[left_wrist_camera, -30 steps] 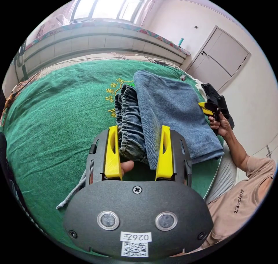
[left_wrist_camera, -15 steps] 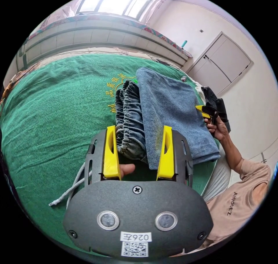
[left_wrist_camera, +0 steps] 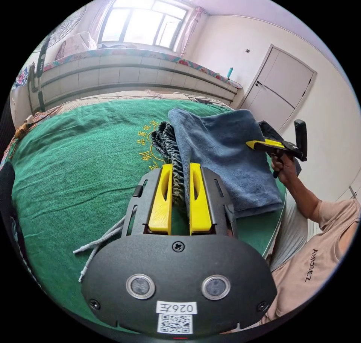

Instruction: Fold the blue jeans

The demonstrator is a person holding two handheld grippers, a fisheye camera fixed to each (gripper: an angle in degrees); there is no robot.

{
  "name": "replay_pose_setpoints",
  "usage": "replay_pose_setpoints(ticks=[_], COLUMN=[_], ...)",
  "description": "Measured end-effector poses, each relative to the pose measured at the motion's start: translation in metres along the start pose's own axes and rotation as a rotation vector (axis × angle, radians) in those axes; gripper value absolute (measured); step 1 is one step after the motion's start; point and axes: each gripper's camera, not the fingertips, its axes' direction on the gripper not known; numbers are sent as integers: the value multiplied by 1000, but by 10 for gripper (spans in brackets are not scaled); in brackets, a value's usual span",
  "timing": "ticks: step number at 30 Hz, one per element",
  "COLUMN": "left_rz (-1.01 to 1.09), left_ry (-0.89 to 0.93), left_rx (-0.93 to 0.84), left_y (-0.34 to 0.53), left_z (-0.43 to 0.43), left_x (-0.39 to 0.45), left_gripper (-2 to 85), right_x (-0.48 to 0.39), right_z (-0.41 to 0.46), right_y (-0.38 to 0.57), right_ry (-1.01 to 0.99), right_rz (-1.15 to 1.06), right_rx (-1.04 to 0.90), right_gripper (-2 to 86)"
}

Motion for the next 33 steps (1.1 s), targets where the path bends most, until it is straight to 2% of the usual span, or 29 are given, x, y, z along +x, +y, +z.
replay_pose_setpoints(ticks=[5,8,13,16,19,21,24,28,31,33], left_rz=[50,67,-13,-42,-42,-36,-85,-216,-406,-558], left_ry=[63,19,-36,-162,-380,-593,-778,-843,-868,-988], left_rx=[117,224,496,694,860,934,975,965,886,821], left_y=[42,78,173,245,315,360,402,431,439,449], left_z=[-74,-135,-262,-348,-426,-474,-515,-537,-526,-507], left_x=[42,66,85,109,143,171,188,161,102,64], left_gripper=[36,31,30,30,32,34,34,35,40,55], right_x=[-122,-201,-326,-406,-482,-535,-602,-691,-766,-825], right_z=[-44,-78,-151,-194,-225,-237,-234,-195,-130,-49], right_y=[16,22,24,22,14,-6,-46,-97,-148,-195], right_ry=[206,327,333,269,149,-16,-280,-397,-436,-430], right_rz=[-258,-393,-592,-741,-878,-939,-979,-1024,-1027,-904], right_rx=[124,218,440,590,731,793,792,730,571,287], right_gripper=[16,15,12,12,12,13,14,15,25,39])
